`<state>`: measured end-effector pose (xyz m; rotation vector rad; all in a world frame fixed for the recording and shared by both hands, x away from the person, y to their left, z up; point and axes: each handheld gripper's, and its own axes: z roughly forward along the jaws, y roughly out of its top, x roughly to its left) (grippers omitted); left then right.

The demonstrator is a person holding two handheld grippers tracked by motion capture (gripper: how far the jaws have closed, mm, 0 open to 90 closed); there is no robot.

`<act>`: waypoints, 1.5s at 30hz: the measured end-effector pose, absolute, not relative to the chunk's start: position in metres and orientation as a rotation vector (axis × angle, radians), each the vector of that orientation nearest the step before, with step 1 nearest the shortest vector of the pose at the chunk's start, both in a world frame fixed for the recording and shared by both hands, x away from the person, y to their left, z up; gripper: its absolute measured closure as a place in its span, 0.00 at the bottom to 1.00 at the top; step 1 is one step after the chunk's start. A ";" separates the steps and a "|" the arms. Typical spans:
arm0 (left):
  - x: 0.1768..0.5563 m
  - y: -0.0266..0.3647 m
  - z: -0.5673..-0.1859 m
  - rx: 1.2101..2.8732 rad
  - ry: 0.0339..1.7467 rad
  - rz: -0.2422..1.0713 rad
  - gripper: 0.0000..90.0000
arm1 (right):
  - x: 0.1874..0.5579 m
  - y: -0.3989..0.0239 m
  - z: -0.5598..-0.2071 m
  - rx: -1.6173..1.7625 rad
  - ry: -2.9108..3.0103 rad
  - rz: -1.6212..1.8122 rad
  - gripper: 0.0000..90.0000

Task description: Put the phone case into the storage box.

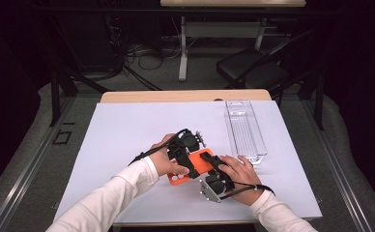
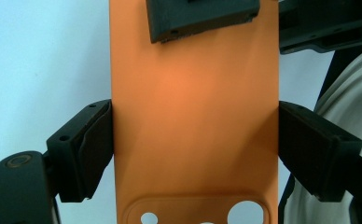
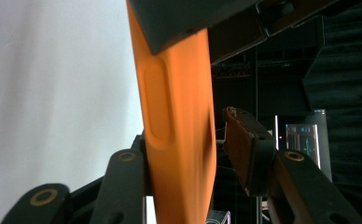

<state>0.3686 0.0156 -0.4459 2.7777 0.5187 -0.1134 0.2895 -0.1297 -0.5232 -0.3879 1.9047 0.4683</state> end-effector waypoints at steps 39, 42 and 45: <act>0.375 0.020 -0.449 2.746 0.575 -0.225 0.18 | 0.288 -0.125 -0.530 -0.431 1.839 0.419 0.86; 0.376 0.021 -0.449 2.743 0.575 -0.231 0.18 | 0.288 -0.124 -0.531 -0.437 1.838 0.418 0.87; 0.376 0.021 -0.449 2.738 0.583 -0.245 0.18 | 0.287 -0.125 -0.530 -0.437 1.832 0.420 0.88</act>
